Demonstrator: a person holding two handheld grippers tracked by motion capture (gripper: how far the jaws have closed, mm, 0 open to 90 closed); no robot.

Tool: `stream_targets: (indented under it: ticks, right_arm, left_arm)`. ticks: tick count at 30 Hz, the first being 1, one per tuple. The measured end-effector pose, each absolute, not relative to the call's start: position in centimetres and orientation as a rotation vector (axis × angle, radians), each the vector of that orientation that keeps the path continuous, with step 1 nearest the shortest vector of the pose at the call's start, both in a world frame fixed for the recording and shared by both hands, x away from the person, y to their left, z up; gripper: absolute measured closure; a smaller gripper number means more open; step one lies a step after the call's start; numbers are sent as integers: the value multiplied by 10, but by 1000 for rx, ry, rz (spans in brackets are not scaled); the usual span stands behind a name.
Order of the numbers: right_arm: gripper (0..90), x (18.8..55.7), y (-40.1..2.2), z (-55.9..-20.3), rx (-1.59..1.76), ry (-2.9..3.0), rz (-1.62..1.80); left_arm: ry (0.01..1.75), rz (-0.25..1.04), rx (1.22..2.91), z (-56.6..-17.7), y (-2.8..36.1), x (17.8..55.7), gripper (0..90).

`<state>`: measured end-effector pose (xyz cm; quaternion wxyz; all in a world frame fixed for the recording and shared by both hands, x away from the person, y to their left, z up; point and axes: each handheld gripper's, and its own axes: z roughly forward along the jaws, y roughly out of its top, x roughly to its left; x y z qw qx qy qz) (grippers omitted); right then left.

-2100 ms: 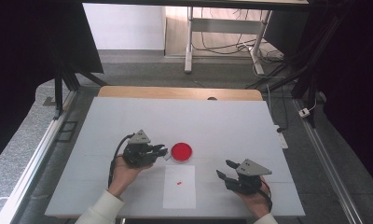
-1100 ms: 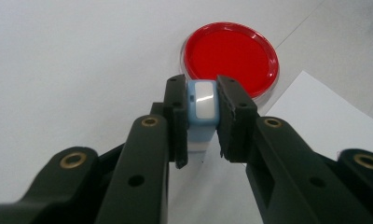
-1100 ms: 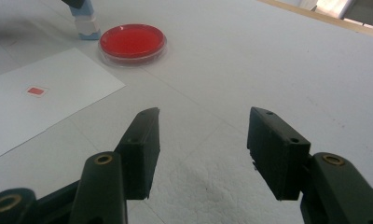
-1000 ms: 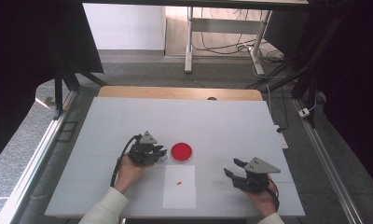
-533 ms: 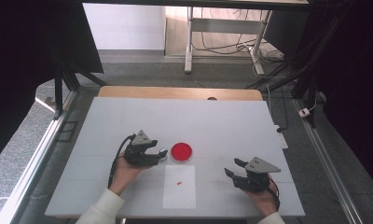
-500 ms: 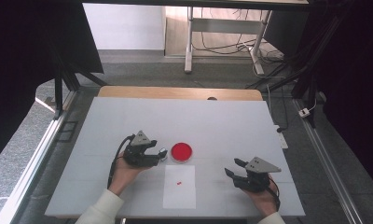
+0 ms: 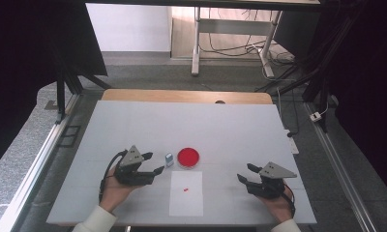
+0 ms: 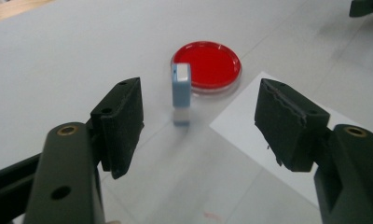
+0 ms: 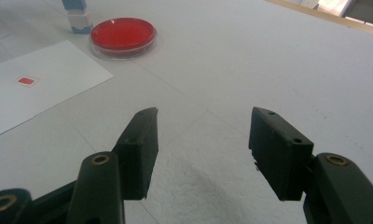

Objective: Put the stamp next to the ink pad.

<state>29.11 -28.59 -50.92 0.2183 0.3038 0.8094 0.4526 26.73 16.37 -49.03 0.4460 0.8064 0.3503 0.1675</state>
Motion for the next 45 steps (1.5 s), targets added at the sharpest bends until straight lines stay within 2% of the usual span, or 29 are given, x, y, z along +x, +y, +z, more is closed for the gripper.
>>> stream_targets:
  ticks: [18,45]
  right_arm:
    - [408,292,-307,-513,831,2237,1216]
    - [397,293,-309,-514,821,2237,1214]
  left_arm:
    - [911,442,1970,-508,207,222,316]
    - [933,444,1973,-512,214,219,317]
